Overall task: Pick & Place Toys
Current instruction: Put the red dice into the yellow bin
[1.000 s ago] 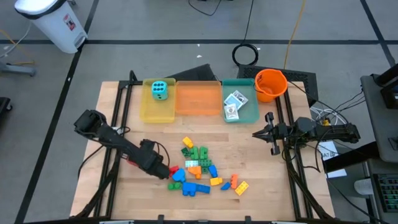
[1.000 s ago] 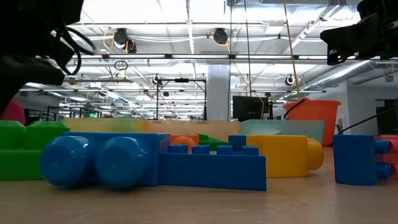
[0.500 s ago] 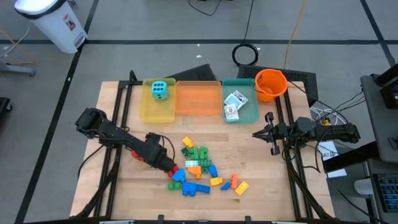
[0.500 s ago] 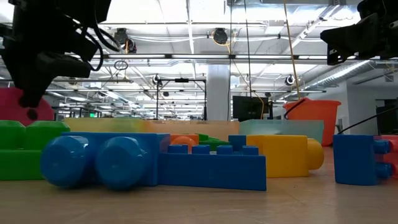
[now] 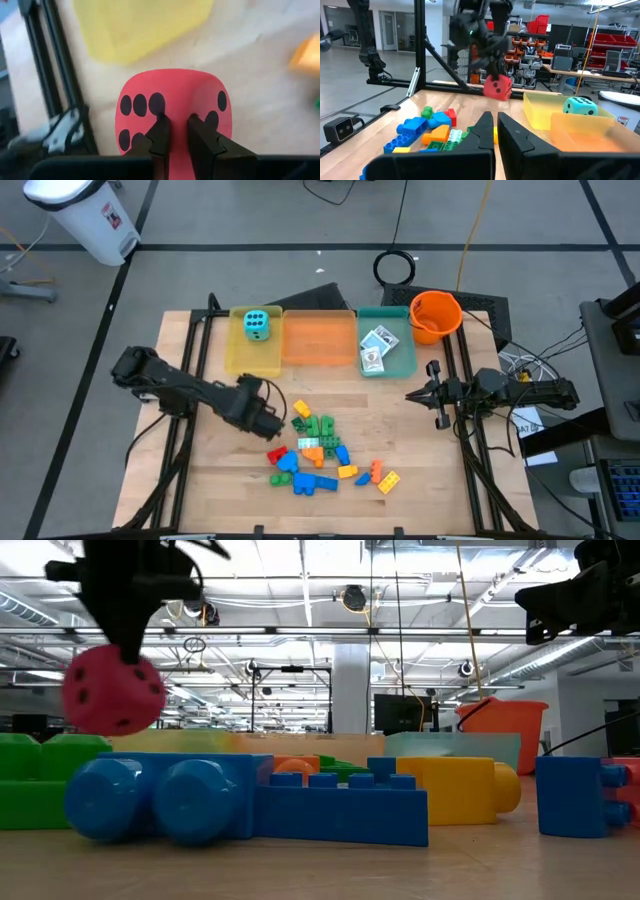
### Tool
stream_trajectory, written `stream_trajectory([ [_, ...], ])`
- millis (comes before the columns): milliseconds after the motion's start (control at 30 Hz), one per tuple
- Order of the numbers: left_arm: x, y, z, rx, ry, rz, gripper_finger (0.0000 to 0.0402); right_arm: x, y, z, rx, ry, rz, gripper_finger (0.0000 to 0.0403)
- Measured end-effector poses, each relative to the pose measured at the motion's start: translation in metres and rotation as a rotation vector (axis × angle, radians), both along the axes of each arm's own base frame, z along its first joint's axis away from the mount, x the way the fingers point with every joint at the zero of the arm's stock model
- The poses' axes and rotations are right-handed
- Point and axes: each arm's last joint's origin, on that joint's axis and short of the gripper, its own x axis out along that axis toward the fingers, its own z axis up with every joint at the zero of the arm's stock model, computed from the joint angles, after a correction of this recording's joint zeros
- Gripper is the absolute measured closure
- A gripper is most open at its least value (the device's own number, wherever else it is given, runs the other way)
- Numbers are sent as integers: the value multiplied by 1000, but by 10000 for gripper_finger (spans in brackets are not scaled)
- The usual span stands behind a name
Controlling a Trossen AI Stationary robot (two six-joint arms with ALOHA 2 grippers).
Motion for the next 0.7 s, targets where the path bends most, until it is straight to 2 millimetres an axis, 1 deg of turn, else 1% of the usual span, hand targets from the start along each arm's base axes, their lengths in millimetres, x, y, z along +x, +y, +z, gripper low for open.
stream_trajectory([
  [167, 3, 26, 18, 108, -69, -21, 364, 0, 0, 0, 0, 0, 0, 403],
  [267, 2, 45, 30, 173, -85, -19, 369, 0, 0, 0, 0, 0, 0, 403],
  [400, 2, 73, 32, 255, -40, -7, 380, 0, 0, 0, -1, 0, 0, 403],
  [467, 4, 87, 31, 298, -12, -13, 383, 0, 0, 0, 0, -1, 0, 403],
  [533, 7, 99, 25, 319, 21, -33, 385, 0, 0, 0, 0, -1, 0, 403],
  [700, 16, 122, 4, 312, 46, -67, 392, 0, 0, 0, 0, -1, 0, 403],
])
